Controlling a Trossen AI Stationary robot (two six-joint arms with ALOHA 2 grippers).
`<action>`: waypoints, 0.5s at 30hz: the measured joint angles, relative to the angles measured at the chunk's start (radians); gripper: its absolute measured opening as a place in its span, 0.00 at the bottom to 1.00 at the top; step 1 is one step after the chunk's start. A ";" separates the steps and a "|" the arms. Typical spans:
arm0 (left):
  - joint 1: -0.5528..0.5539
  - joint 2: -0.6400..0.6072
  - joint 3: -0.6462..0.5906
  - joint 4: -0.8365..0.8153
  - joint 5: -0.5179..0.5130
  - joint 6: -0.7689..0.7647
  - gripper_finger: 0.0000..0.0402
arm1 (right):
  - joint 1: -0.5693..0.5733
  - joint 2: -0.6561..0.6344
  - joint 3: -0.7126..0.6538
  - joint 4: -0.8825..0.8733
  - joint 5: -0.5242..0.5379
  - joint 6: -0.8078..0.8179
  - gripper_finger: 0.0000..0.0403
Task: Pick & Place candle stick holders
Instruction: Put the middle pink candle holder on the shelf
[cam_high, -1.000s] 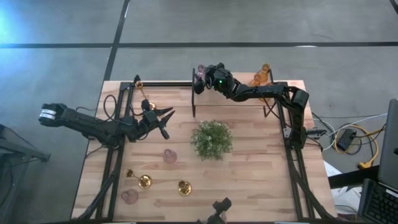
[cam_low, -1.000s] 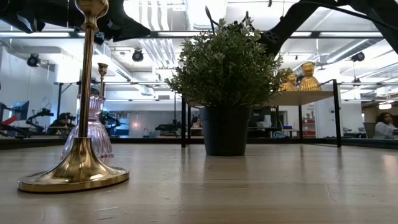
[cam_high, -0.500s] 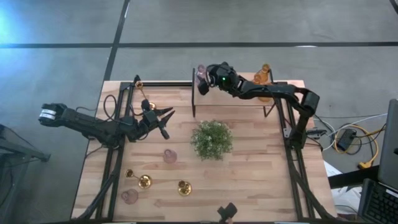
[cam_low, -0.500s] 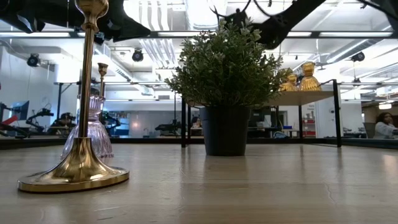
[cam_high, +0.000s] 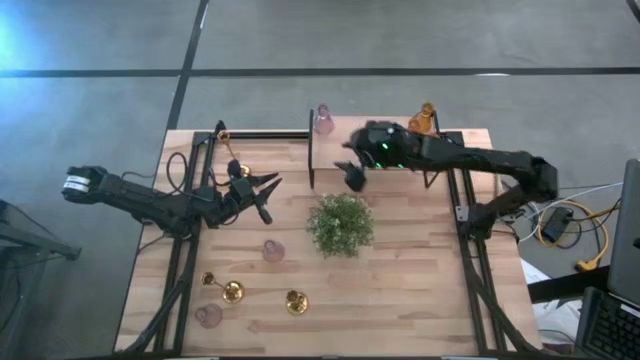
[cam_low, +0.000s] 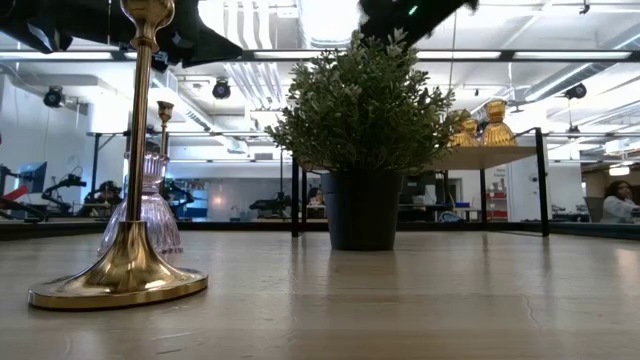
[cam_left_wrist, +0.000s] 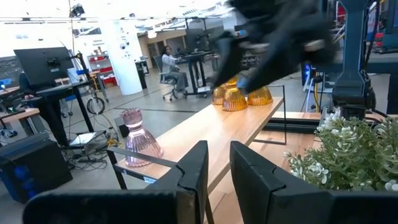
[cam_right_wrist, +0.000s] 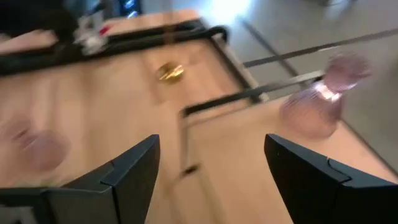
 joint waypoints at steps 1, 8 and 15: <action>0.000 0.000 0.000 0.001 0.001 -0.004 0.18 | 0.028 -0.028 -0.004 -0.037 -0.001 -0.001 0.68; -0.002 -0.013 0.000 -0.026 0.073 0.030 0.18 | 0.277 -0.183 -0.062 -0.126 -0.004 -0.015 0.58; -0.023 -0.092 0.075 -0.502 0.296 -0.072 0.18 | 0.447 -0.249 -0.154 -0.117 0.005 0.054 0.53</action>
